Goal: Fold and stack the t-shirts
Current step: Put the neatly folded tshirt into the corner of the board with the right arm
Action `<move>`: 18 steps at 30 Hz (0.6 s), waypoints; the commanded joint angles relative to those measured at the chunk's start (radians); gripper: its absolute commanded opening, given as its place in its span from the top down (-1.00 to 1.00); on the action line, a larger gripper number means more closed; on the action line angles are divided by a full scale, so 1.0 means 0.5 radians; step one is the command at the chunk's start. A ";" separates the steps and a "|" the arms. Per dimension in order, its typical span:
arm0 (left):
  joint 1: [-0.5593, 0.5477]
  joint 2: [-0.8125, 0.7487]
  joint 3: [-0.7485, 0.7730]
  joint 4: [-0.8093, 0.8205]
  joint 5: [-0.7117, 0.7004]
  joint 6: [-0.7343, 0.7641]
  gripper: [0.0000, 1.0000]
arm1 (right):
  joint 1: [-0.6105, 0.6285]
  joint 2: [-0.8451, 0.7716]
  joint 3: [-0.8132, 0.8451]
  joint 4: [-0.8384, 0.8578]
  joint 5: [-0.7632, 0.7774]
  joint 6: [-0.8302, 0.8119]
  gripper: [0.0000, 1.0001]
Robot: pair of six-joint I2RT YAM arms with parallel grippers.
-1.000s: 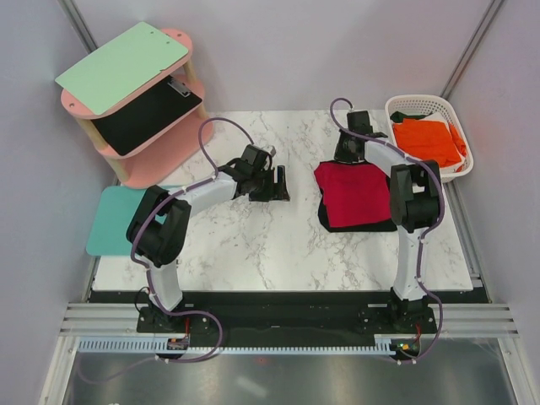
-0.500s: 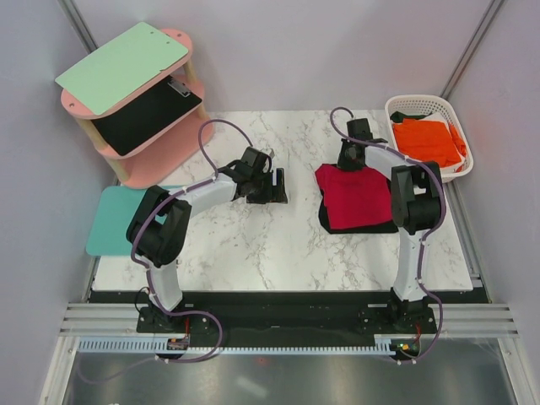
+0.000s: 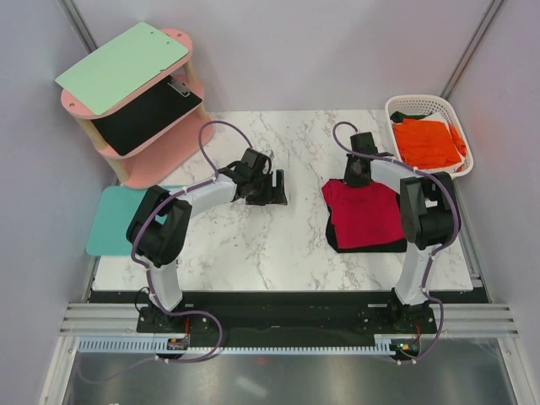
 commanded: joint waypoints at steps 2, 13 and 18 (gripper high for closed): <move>0.000 -0.073 -0.014 0.017 -0.022 0.067 -0.67 | 0.034 -0.256 -0.143 0.112 0.072 -0.049 1.00; -0.003 -0.119 -0.100 0.010 -0.087 0.073 -0.69 | 0.424 -0.098 0.099 0.189 -0.127 -0.085 1.00; 0.000 -0.119 -0.118 0.007 -0.090 0.070 -0.69 | 0.556 0.010 0.044 0.156 -0.097 -0.052 1.00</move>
